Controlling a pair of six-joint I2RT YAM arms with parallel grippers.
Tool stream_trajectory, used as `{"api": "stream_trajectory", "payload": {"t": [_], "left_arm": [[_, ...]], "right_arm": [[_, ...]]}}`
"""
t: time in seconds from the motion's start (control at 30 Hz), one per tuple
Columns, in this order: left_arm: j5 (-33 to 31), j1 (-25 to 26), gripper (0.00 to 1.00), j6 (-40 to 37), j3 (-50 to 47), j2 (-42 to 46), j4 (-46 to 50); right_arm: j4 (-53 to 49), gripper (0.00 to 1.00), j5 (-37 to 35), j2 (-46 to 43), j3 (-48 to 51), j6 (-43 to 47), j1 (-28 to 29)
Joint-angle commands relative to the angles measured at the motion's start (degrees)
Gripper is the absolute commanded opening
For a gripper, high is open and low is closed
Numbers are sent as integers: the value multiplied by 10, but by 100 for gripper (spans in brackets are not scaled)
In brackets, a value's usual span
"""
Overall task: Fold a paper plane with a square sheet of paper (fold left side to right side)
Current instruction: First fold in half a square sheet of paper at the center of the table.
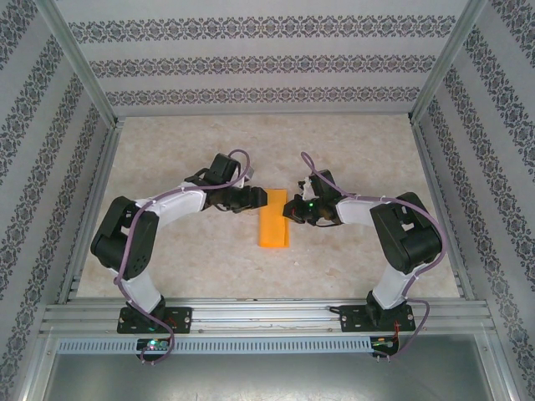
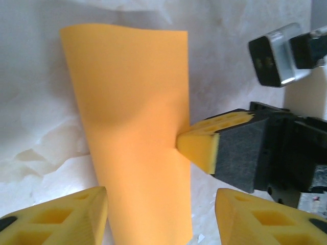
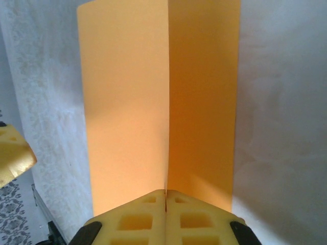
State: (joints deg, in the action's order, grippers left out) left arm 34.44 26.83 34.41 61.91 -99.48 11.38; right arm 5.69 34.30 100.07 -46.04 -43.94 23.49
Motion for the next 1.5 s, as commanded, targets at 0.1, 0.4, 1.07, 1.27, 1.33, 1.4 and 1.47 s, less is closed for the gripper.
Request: {"api": "stream_trajectory", "payload": {"t": [0.1, 0.4, 1.07, 1.27, 1.33, 1.4, 1.47], "left_arm": [[-20, 28, 61, -18, -1, -30, 36], [-35, 46, 60, -10, 38, -87, 47], [-129, 90, 42, 46, 77, -164, 143], [-137, 100, 42, 51, 98, -188, 169], [-137, 102, 43, 55, 100, -193, 169], [-137, 104, 43, 58, 102, -198, 170], [-138, 106, 43, 59, 106, -201, 174]], "right_arm": [[-32, 0, -31, 5, -18, 22, 9], [-46, 0, -38, 5, -24, 27, 9], [-81, 33, -85, -61, 1, 25, -19], [-99, 34, -112, -117, 26, 30, -46], [-106, 34, -115, -129, 30, 34, -54], [-110, 34, -115, -137, 35, 37, -61], [-112, 34, -115, -143, 38, 39, -65]]}}
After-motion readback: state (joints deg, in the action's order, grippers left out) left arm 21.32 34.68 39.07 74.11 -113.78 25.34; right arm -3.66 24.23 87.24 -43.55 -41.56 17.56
